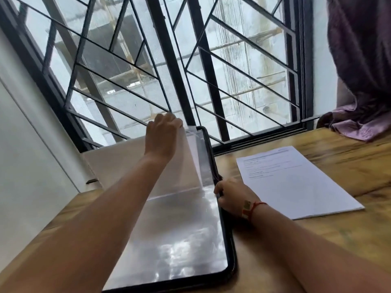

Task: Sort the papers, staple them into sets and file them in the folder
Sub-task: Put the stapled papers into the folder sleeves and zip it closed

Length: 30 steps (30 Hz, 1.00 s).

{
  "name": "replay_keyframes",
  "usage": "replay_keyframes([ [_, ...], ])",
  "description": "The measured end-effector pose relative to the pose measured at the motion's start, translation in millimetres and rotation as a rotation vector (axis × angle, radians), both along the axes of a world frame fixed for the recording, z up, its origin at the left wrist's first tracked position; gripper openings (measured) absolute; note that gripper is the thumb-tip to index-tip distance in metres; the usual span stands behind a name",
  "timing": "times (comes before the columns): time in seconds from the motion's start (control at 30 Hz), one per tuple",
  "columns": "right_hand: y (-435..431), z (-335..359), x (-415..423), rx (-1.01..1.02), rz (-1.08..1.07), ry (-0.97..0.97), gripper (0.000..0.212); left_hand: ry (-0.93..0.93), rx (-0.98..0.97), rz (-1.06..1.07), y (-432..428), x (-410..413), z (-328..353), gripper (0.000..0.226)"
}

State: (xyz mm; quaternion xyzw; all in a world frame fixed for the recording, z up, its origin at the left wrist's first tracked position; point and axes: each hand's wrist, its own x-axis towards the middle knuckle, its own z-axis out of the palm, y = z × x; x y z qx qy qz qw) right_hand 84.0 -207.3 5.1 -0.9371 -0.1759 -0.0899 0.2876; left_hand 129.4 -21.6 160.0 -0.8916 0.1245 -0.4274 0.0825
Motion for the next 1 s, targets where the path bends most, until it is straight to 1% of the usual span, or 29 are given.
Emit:
replay_keyframes([
  [0.13, 1.5, -5.7, 4.2, -0.002, -0.002, -0.037, 0.023, 0.035, -0.028, 0.069, -11.2, 30.2, -5.5, 0.023],
  [0.2, 1.7, -9.1, 5.8, 0.016, -0.011, -0.030, 0.022, 0.092, -0.065, 0.071, -15.8, 38.1, -10.1, 0.022],
  [0.33, 3.4, -12.7, 6.3, 0.016, -0.023, -0.031, 0.019, 0.200, -0.332, 0.008, -26.5, 44.0, -18.5, 0.016],
  [0.4, 3.5, -13.5, 7.3, 0.009, -0.024, -0.033, 0.019, 0.227, -0.437, -0.016, -27.8, 47.7, -24.8, 0.019],
  [0.5, 3.3, -14.4, 8.0, 0.004, -0.025, -0.040, 0.018, 0.264, -0.404, -0.045, -24.6, 52.0, -42.1, 0.028],
  [0.6, 4.0, -13.3, 7.8, -0.013, -0.022, -0.041, 0.018, 0.314, -0.372, -0.103, -22.2, 41.2, -66.9, 0.021],
  [0.7, 4.2, -11.7, 7.3, -0.020, -0.024, -0.035, 0.018, 0.356, -0.338, -0.141, -24.7, 10.8, -96.8, 0.018],
  [0.77, 4.4, -10.0, 6.3, -0.035, -0.027, -0.028, 0.019, 0.405, -0.358, -0.152, -25.6, -13.7, -118.5, 0.018],
  [0.83, 4.7, -7.6, 5.9, -0.046, -0.025, -0.018, 0.019, 0.454, -0.386, -0.120, -23.4, -33.7, -138.7, 0.018],
  [0.9, 5.1, -6.5, 5.8, -0.054, -0.023, -0.016, 0.019, 0.519, -0.405, -0.078, -20.0, -45.0, -154.0, 0.027],
  [1.0, 3.7, -2.6, 3.5, -0.053, -0.020, -0.006, 0.017, 0.627, -0.345, -0.025, -19.0, -51.8, -161.4, 0.049],
])
